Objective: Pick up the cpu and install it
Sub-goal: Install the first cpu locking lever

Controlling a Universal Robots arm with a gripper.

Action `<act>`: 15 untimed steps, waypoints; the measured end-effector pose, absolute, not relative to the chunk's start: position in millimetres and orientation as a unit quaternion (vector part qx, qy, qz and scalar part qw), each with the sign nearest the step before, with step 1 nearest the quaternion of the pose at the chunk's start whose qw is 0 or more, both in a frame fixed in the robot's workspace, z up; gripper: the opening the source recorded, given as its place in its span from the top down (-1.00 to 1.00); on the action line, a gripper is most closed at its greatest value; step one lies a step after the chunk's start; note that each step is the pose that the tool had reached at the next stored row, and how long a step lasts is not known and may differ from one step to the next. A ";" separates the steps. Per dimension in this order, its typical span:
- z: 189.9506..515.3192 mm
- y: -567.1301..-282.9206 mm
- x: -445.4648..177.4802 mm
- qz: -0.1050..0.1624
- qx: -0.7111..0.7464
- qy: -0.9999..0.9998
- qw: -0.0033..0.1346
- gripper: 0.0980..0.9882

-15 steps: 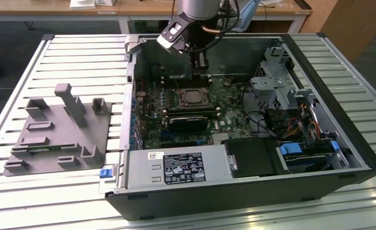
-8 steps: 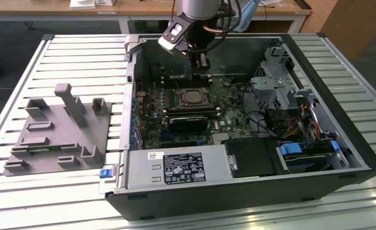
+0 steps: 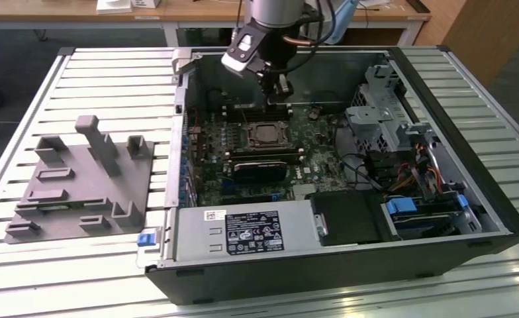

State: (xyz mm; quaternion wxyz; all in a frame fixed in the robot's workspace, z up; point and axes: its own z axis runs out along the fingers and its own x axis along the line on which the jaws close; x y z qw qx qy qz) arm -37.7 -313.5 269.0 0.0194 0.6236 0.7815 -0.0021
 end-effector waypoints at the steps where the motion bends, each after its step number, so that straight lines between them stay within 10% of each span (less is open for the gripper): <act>1: 268.9 -313.5 -37.7 -0.002 0.617 0.787 0.019 0.98; 15: 268.2 -313.5 -37.7 0.001 0.515 0.857 0.019 0.98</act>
